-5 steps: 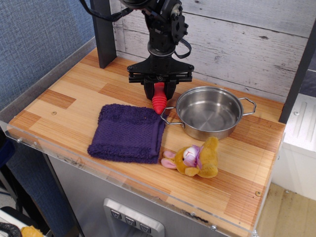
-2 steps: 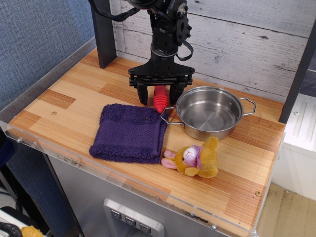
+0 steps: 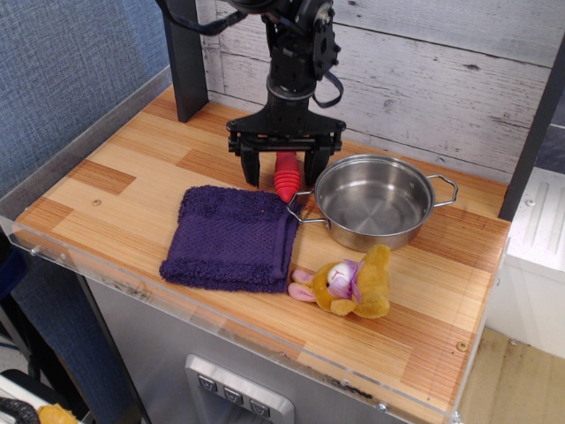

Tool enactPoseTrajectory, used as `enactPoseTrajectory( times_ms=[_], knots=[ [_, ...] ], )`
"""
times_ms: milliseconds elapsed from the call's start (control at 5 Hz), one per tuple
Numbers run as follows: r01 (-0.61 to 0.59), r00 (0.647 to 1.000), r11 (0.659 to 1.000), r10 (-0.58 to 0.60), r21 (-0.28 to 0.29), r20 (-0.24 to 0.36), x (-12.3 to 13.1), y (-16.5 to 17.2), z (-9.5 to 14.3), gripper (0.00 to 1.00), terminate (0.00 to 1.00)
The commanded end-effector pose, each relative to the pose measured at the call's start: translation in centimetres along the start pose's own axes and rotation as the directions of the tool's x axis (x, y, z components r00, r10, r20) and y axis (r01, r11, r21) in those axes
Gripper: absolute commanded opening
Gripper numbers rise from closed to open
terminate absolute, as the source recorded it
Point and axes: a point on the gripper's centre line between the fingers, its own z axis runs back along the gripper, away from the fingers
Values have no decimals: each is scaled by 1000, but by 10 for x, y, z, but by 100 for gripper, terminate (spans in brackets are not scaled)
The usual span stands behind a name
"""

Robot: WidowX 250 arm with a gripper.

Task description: Move the spoon to the upper middle of counter.

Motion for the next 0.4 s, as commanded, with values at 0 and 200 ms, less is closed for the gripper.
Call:
enactPoseTrajectory(
  times_ms=[0,200],
  knots=[
    [-21,990,998,31,-65,140,4,4,73,100,0],
    [-17,985,996,33,-93,172,-1,11,96,100,0]
  ],
)
